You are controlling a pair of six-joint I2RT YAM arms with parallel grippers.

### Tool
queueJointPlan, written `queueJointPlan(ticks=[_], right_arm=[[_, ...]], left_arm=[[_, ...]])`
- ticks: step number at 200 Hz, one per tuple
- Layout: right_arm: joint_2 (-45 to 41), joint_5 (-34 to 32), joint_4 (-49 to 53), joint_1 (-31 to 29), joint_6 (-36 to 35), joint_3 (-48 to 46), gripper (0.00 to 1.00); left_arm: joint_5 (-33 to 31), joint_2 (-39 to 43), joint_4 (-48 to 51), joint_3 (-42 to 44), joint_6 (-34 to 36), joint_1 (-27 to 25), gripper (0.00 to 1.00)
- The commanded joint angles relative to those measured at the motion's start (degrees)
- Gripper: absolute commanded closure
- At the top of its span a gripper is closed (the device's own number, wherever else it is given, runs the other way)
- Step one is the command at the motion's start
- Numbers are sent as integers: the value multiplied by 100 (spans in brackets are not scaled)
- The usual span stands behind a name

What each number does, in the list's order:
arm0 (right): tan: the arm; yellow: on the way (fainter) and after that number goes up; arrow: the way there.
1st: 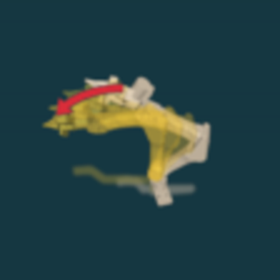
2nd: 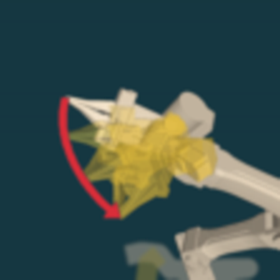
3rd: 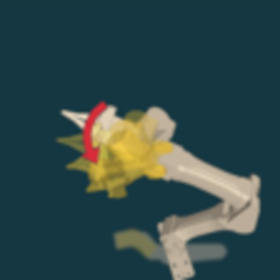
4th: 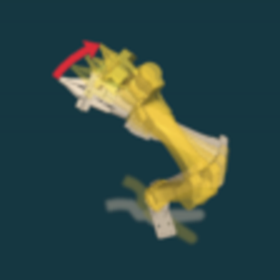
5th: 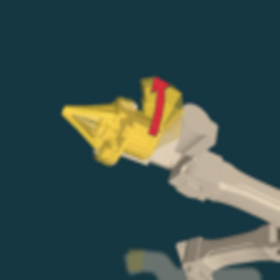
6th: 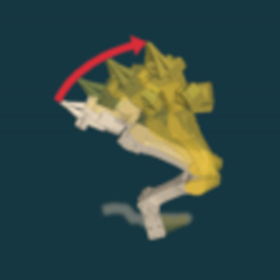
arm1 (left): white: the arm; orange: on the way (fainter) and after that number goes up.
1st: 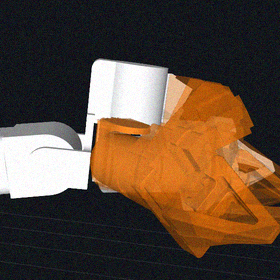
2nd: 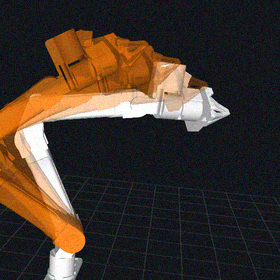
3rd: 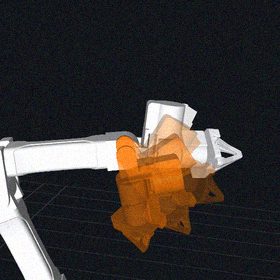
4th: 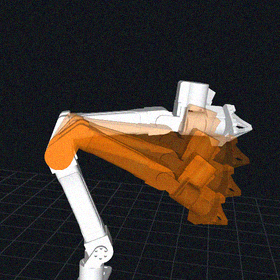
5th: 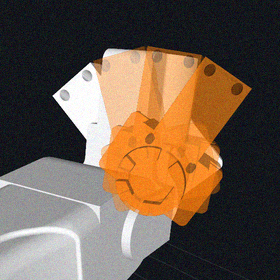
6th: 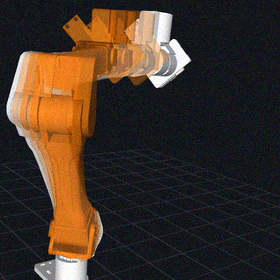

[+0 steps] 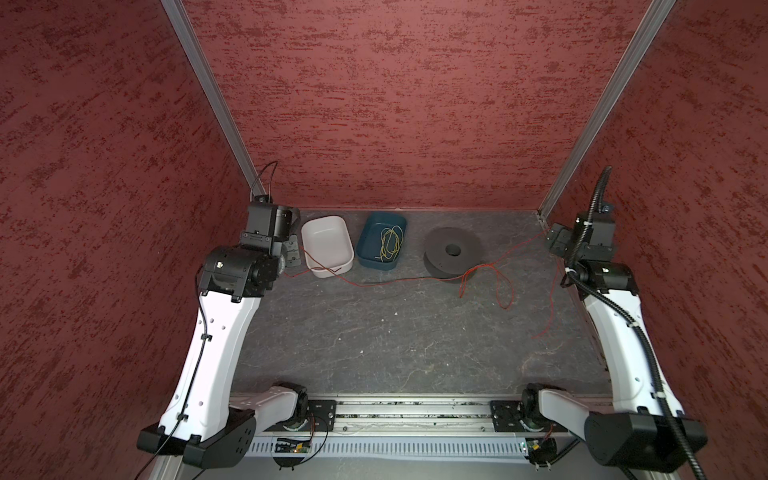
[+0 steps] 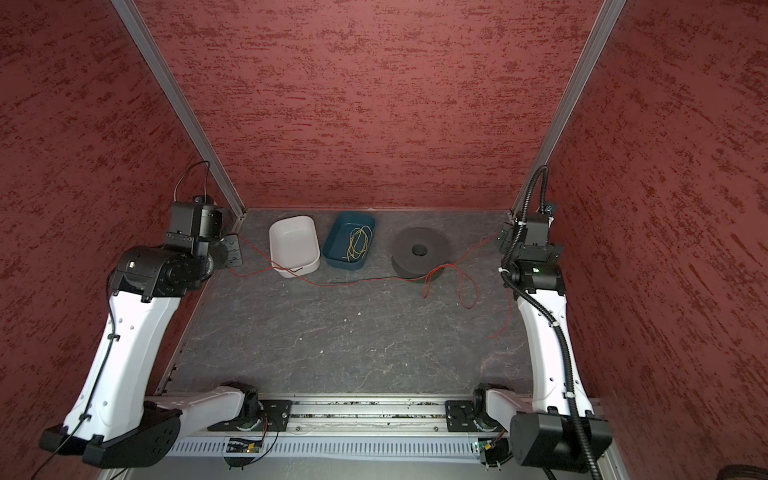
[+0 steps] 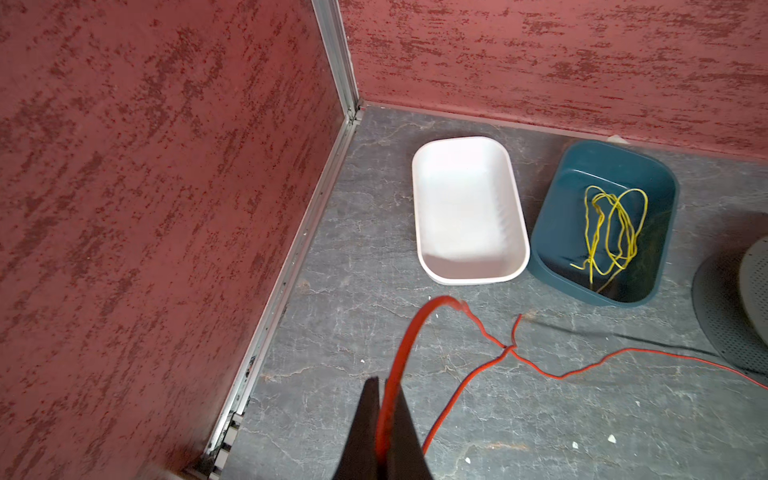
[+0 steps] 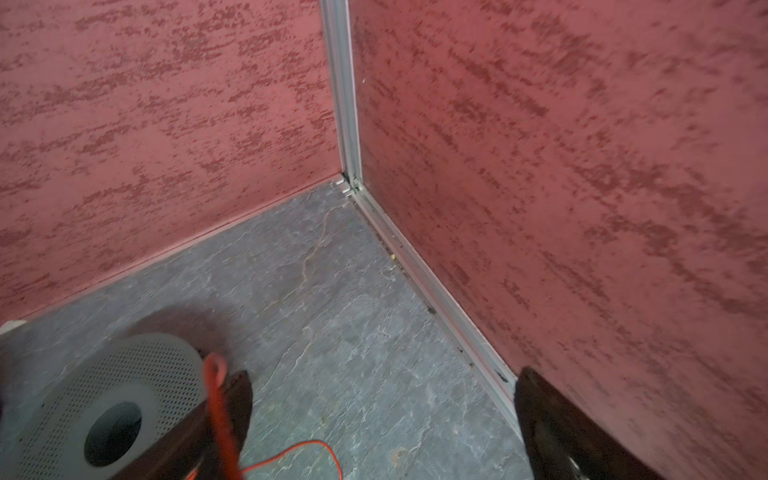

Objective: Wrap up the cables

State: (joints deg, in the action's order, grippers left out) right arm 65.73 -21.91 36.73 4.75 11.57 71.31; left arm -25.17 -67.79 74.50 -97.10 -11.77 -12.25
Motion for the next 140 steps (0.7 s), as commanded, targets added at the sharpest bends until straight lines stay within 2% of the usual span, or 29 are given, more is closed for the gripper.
queueJointPlan(ticks=[1,37,72,90,119,140], right_arm=[[-152,264,160,-232,90,-253,1],[-223,312,181,-445,136,-365,1],[-257,656,142,-787,168,-454,3],[-225,1289,-167,-916,204,-693,4],[23,2381,-1025,-954,419,-1127,5],[227,2627,-1867,-946,615,-1425,6]], left_arm=[[384,172,-273,114,-45,-32,96],[387,206,-275,352,-27,-30,96],[816,320,-410,660,-19,-29,95],[1277,453,-588,911,-1,-19,94],[2390,679,-892,1415,-40,57,94],[2874,758,-1040,1802,-101,139,94]])
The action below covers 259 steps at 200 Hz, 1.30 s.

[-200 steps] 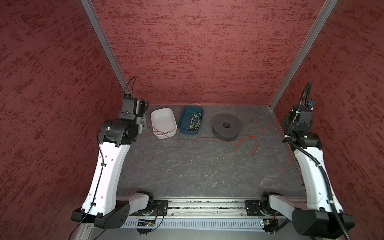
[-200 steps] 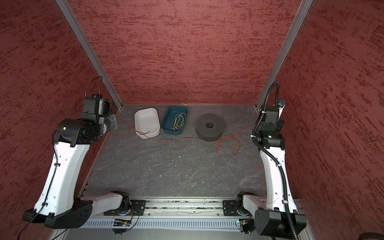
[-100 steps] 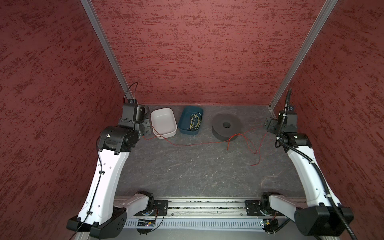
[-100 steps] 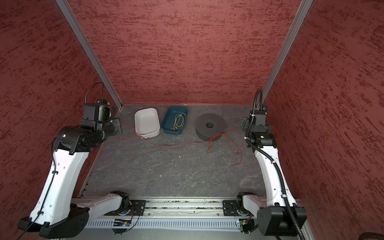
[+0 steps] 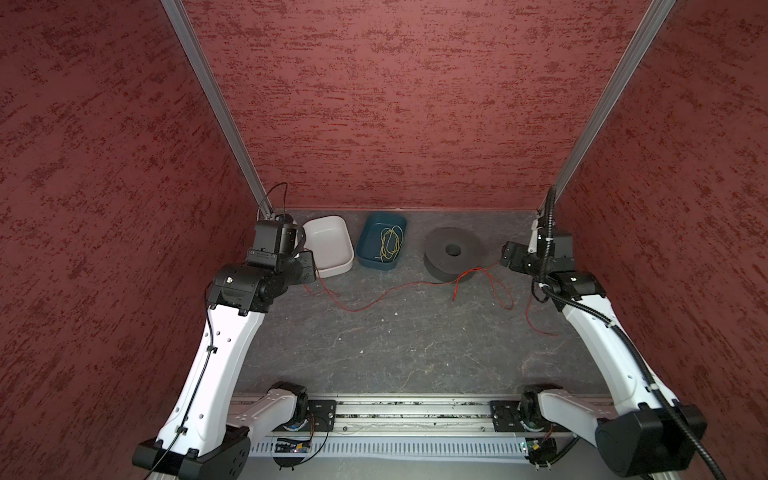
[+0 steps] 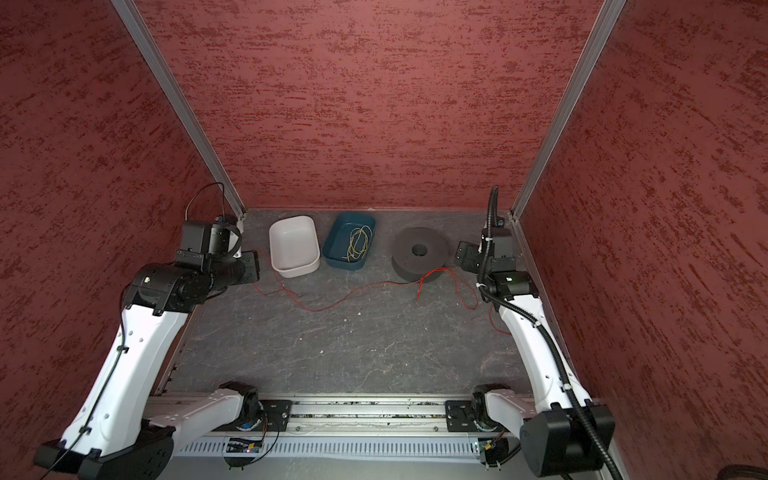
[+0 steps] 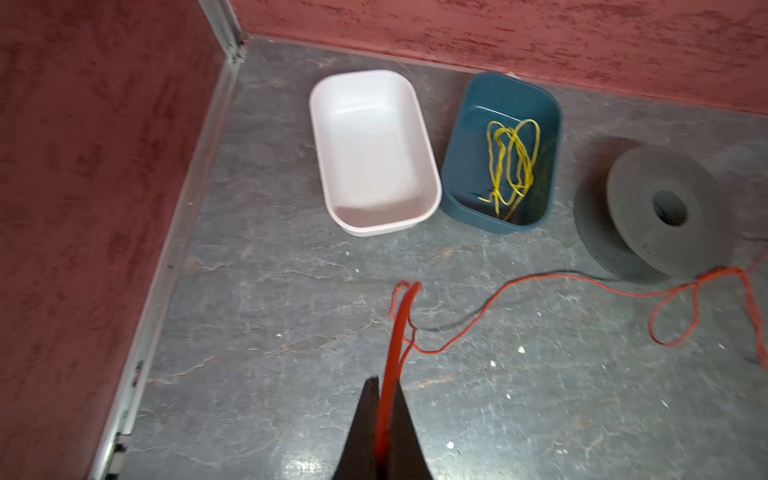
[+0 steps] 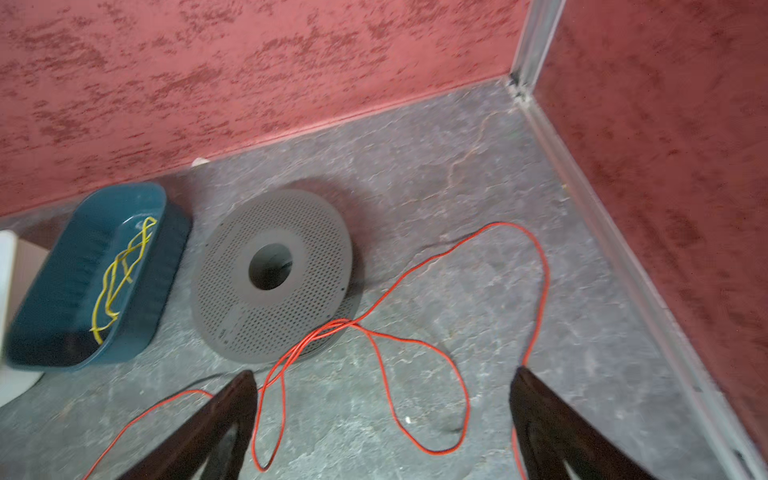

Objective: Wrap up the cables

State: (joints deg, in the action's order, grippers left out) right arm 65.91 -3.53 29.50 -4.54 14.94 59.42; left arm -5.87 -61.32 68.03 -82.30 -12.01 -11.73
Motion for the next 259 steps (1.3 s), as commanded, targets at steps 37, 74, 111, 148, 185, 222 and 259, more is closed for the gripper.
queueJointPlan(ticks=[37,74,111,148,185,222,259], right_arm=[[1171,1209,-1985,144,445,-165,7],[2159,1931,-3077,567,897,-264,12],[3231,3176,-4341,781,1366,-231,21],[3906,3629,-5140,795,1717,-179,32],[4530,4260,-6036,796,2089,-155,41],[4909,4846,-7156,812,2660,-295,44],[5308,5290,-8166,846,3296,-425,46]], left_arm=[[1275,179,-612,972,-217,161,94],[1608,494,-965,1678,-316,169,94],[1797,716,-998,1844,-257,171,94],[1914,744,-916,1897,-179,179,94],[1942,823,-1024,2006,-187,181,94],[1790,697,-949,1911,-166,197,94],[1866,654,-991,1889,-196,199,94]])
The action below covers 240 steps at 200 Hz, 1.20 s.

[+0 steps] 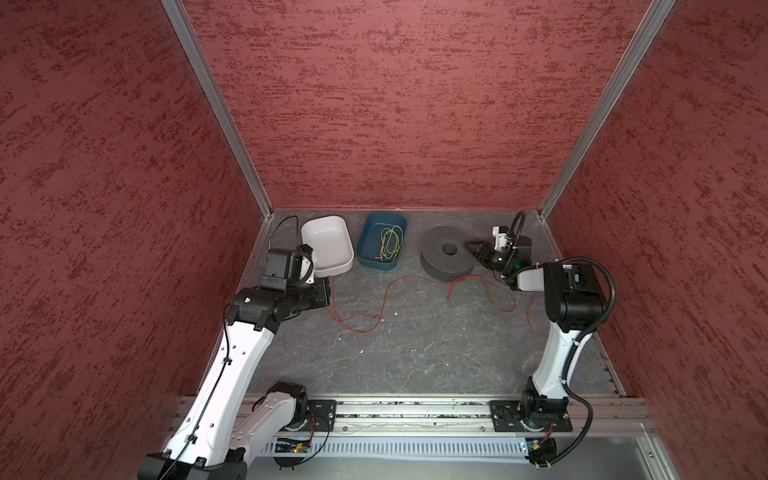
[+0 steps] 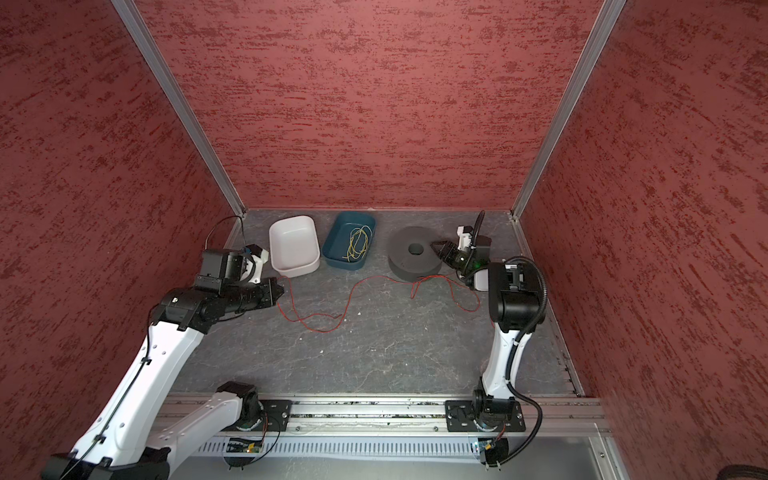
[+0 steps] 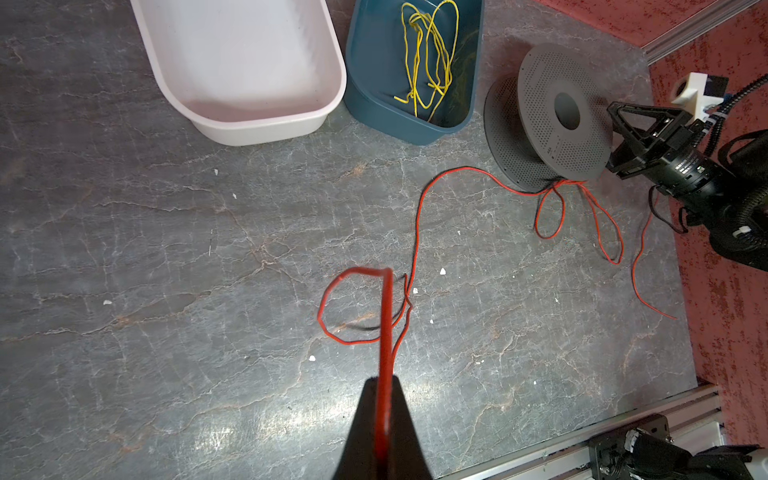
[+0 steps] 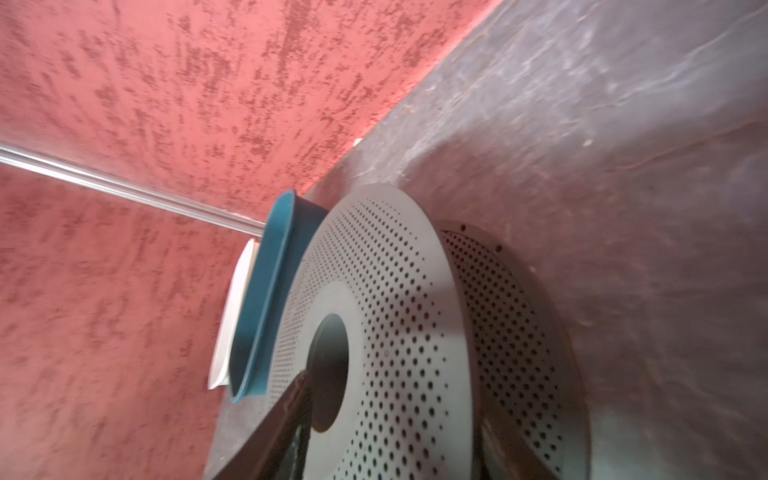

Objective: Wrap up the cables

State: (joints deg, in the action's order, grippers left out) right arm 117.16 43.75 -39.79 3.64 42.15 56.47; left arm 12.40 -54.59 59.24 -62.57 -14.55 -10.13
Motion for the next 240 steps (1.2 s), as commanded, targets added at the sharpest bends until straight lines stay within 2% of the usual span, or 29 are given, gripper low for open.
queueJointPlan(ticks=[1,28,84,113,140,169,182,197,240], right_arm=[[192,564,-1257,26,588,-133,47],[433,701,-1619,40,834,-168,53],[852,809,-2188,65,1253,-121,51],[1087,866,-2563,67,1523,-100,55],[1219,887,-2887,74,1779,-91,65],[1000,812,-2883,67,1786,-172,86],[741,710,-2657,72,1665,-233,95],[338,506,-2047,63,1378,-267,99],[-1002,-592,1399,-256,-300,251,100]], left_arm=[[41,-22,-109,-87,62,38,94],[26,-39,-45,-159,67,37,94],[-5,1,-17,-140,44,38,94],[-123,-41,13,-157,29,40,95],[-172,-45,34,-162,49,37,95],[-151,-33,21,-142,49,37,95],[-107,-24,1,-111,49,37,95],[-52,14,-45,-72,49,37,95],[246,71,-299,42,114,-192,95]])
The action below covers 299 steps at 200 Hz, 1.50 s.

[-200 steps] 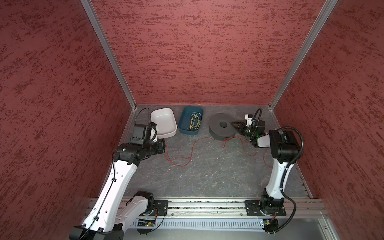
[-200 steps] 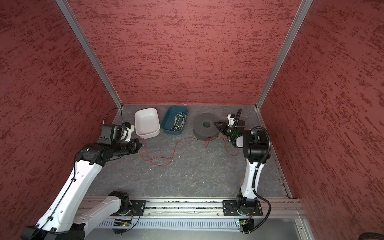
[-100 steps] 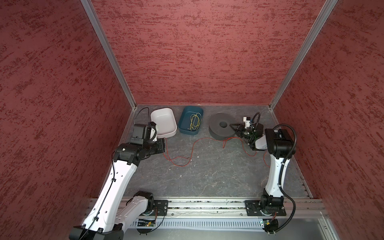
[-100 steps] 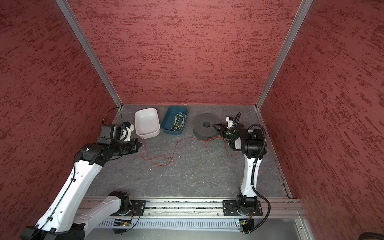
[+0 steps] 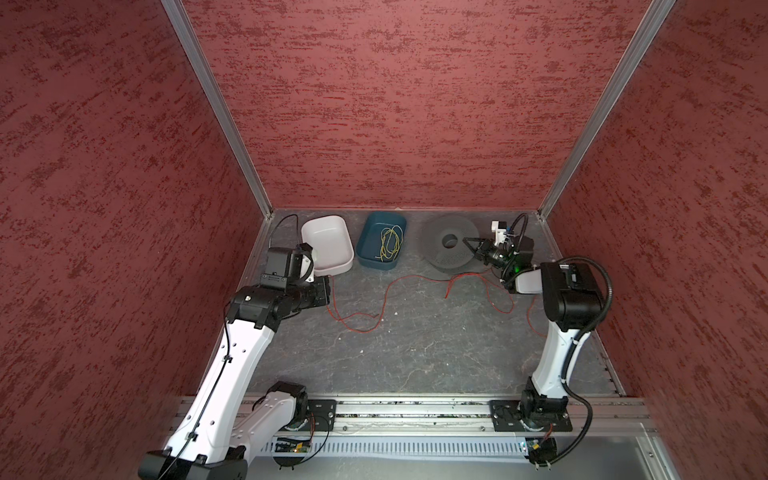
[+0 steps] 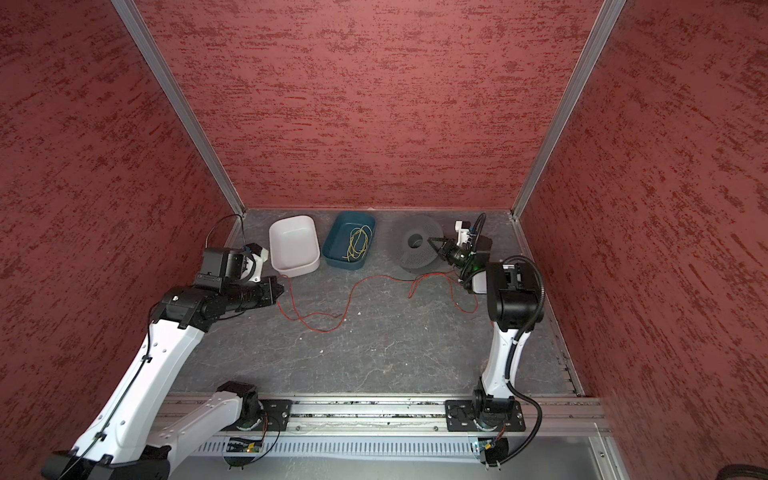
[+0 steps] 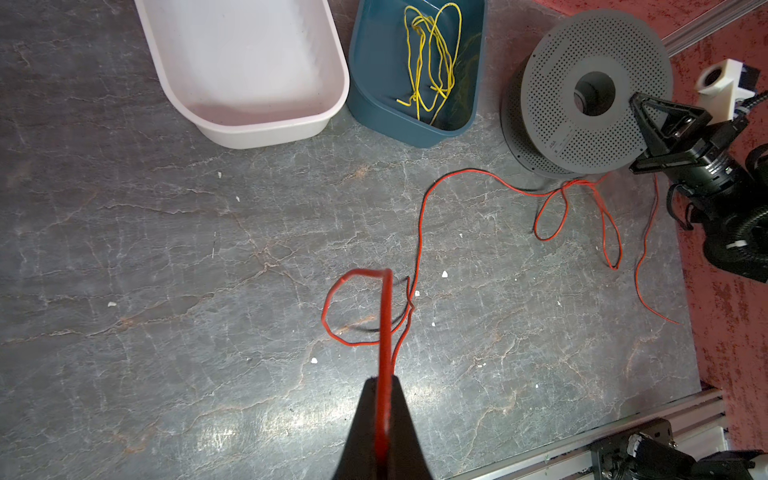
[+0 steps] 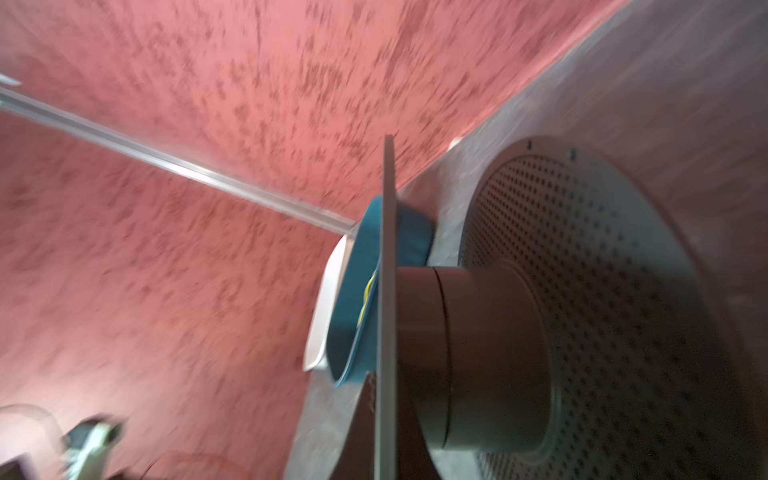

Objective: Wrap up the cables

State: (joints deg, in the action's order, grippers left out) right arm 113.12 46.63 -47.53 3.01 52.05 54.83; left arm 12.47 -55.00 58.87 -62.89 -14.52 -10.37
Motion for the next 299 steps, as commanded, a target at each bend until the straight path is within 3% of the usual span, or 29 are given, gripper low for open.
queueJointPlan(ticks=[1,22,65,108,173,199,258,299], right_arm=[[-611,-909,2276,-207,-1323,450,100],[-836,-1681,3708,-506,-1960,1014,100],[-1180,-3574,5378,-1421,-2616,1818,100],[-1161,-4824,6142,-2328,-2704,2561,100],[-348,-6851,6968,-3576,-2645,3799,100],[-13,-7222,7138,-3836,-2648,4021,100],[140,-7282,6962,-4092,-2586,4006,100],[177,-7095,6832,-4157,-2611,3999,90]], left_arm=[[239,108,-271,79,114,-185,95],[229,106,-498,87,126,-650,95],[144,-78,-768,-67,144,-1587,95],[271,-115,-953,-112,138,-1817,95],[147,-112,-996,-35,47,-1840,95],[83,-75,-995,-9,39,-1845,95],[79,-97,-1042,16,62,-1853,95],[128,-99,-1125,146,90,-1847,95]])
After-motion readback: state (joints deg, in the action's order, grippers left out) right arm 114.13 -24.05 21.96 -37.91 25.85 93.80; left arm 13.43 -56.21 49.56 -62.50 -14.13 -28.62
